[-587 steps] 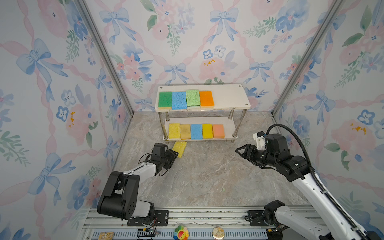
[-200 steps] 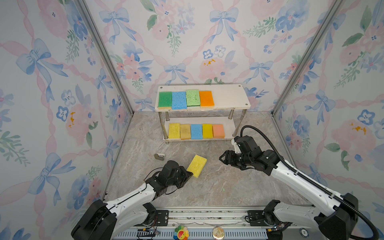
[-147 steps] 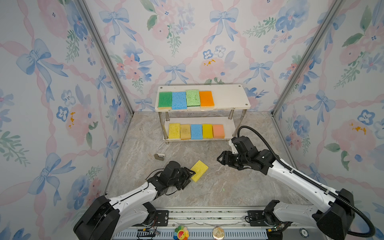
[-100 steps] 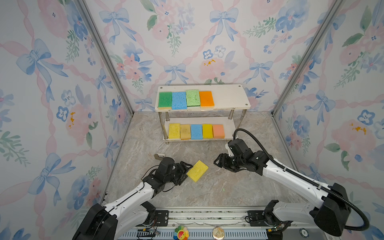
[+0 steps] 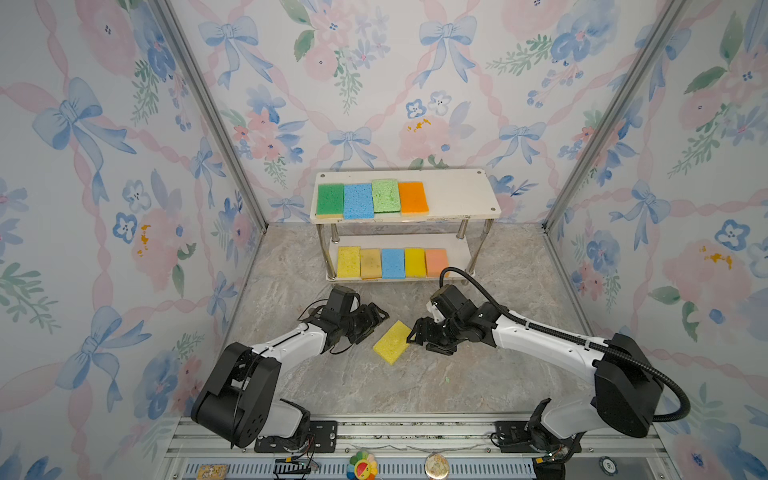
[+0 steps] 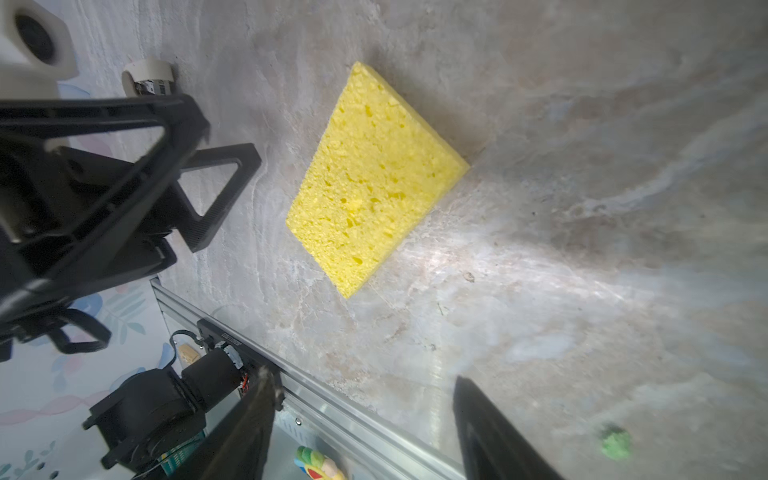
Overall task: Place and organize the cleaning sponges onto the shelf
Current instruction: 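Lower the right gripper onto the yellow sponge beside the left gripper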
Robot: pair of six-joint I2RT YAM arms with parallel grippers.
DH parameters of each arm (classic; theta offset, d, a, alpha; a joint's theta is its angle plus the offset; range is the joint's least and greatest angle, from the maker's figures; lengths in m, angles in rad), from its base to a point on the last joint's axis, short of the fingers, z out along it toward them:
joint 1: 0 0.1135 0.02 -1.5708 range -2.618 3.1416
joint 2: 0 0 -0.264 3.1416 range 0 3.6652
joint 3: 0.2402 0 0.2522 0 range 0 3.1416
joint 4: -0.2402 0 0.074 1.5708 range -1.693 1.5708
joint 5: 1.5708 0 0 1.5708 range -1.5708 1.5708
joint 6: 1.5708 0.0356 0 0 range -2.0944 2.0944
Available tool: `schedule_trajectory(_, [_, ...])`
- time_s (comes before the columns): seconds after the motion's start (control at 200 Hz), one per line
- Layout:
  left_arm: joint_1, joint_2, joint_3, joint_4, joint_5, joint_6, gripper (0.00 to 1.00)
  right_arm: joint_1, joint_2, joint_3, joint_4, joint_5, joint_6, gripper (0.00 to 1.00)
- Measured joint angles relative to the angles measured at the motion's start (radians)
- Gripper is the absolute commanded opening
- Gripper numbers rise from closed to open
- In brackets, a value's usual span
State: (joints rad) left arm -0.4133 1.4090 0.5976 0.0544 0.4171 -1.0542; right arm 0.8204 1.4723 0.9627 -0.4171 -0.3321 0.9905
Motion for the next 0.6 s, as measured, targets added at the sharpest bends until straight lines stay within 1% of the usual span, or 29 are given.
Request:
schedule_trajectory(0.105, [-0.019,0.011,-0.002,0.006,0.0,0.026,0.74,-0.006,-0.01,-0.039,0.029,-0.011,0.021,0.74])
schedule_trajectory(0.255, [-0.076,0.02,-0.019,0.026,0.0,0.04,0.74,-0.03,-0.037,-0.101,0.043,-0.026,0.041,0.75])
schedule_trajectory(0.38, [-0.123,0.022,-0.045,0.035,0.004,0.04,0.74,-0.055,-0.064,-0.129,0.05,-0.032,0.051,0.75])
schedule_trajectory(0.6, [-0.173,-0.007,-0.084,0.037,0.016,0.021,0.73,-0.082,-0.095,-0.145,0.056,-0.031,0.054,0.76])
